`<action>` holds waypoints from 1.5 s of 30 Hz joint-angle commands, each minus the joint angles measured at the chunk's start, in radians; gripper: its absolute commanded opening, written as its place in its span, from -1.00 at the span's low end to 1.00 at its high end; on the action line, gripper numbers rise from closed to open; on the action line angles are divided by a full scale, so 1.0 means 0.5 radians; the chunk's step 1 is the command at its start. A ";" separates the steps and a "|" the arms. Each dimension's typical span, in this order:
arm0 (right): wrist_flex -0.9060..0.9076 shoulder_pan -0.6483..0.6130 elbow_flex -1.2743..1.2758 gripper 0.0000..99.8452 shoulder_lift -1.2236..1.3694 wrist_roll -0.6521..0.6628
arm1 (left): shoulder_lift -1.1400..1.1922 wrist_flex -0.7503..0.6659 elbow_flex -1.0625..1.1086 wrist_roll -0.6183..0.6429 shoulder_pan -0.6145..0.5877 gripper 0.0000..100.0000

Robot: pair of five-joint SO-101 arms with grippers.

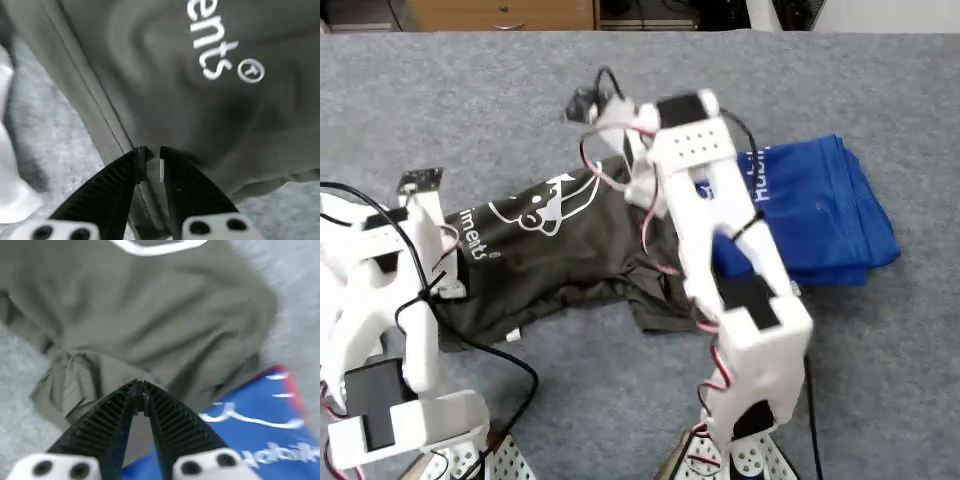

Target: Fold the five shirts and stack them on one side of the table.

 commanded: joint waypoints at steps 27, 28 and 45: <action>-0.730 -0.222 1.966 -0.99 -0.962 0.083 | -0.066 0.037 0.092 -0.460 -0.098 -0.88; -0.755 -0.219 1.993 -0.98 -0.968 0.083 | -0.066 0.037 0.071 -0.463 -0.114 -0.88; -0.528 -0.069 2.401 -0.54 -1.830 1.053 | -0.069 0.322 -0.328 -0.574 -0.543 -0.73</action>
